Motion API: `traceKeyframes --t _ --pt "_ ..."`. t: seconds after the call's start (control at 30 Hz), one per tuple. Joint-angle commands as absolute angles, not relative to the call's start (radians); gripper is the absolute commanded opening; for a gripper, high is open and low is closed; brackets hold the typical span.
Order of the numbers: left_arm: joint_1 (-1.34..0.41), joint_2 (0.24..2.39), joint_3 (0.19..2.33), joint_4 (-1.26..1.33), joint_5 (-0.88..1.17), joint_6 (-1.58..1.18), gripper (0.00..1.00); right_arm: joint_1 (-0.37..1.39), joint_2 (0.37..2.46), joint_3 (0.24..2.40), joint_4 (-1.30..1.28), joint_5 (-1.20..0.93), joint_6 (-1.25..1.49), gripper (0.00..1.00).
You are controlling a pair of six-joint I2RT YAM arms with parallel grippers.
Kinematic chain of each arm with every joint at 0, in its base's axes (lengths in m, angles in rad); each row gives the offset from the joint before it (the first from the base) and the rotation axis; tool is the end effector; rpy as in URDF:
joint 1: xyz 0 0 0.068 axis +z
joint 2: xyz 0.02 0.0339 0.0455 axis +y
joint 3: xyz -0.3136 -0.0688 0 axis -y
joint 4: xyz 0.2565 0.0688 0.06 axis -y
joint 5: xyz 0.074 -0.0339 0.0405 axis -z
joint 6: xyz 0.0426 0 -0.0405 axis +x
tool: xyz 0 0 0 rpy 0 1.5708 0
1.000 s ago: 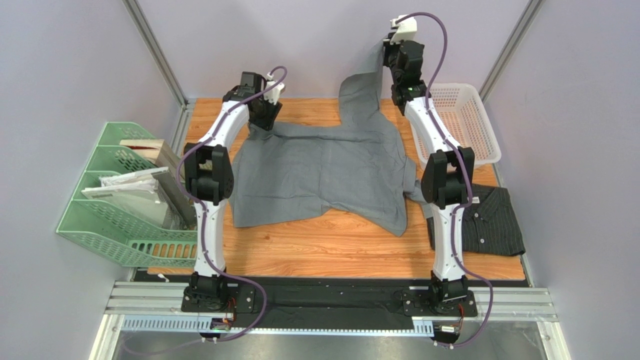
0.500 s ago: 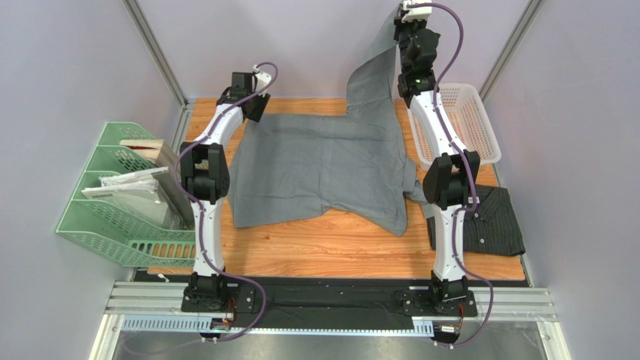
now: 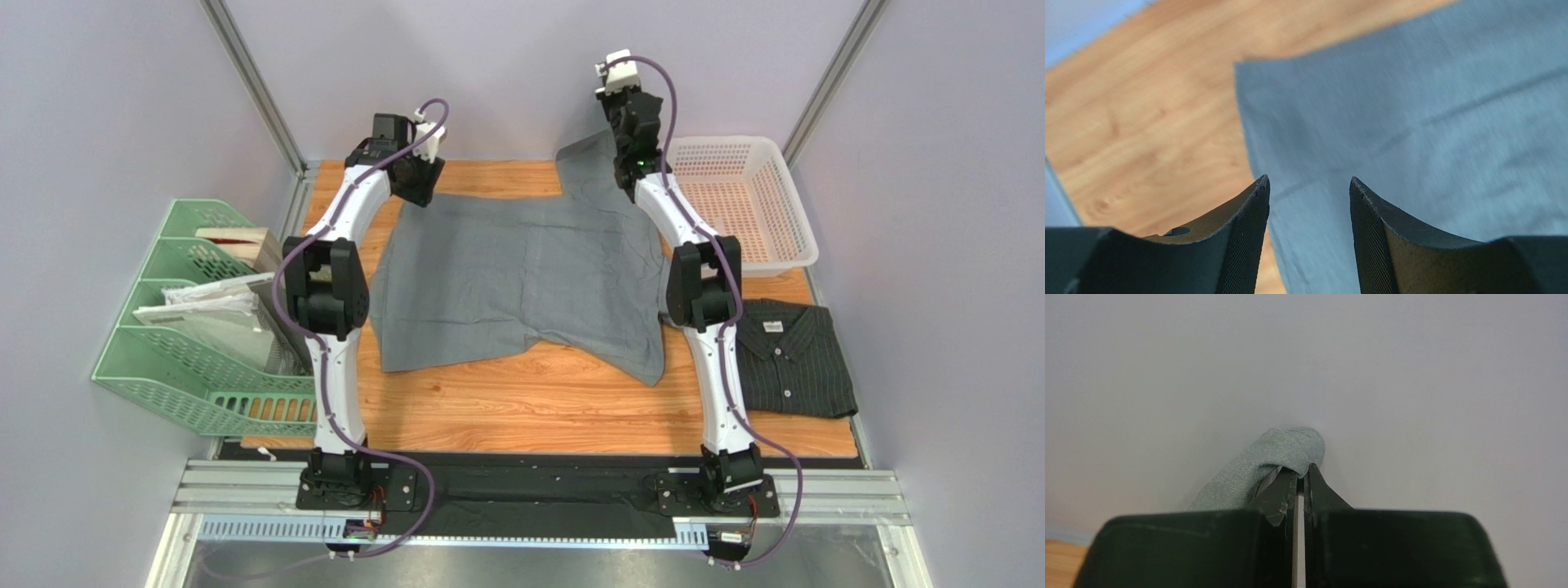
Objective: Fold and stack the long sleeve shirts
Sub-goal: Flatten the shirt out
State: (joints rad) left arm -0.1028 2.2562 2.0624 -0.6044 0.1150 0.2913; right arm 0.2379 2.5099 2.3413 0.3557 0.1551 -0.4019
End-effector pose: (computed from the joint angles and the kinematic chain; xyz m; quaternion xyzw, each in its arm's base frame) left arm 0.5595 -0.0626 0.2825 0.2023 0.9026 -0.0176 0.3795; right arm 0.6333 0.1468 0.3364 -0.1434 0.6225 -0.1121 0.7611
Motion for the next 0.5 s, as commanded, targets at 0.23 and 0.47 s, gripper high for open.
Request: traceKeyframes --t 0.23,0.47 --pt "-0.089 2.108 1.979 -1.041 0.492 0.396 0.56 0.333 2.494 2.386 -0.116 -0.003 -0.540 1.00" --pt "-0.120 1.896 1.660 -1.057 0.592 0.547 0.62 0.250 1.980 2.004 -0.688 -0.234 -0.525 1.00"
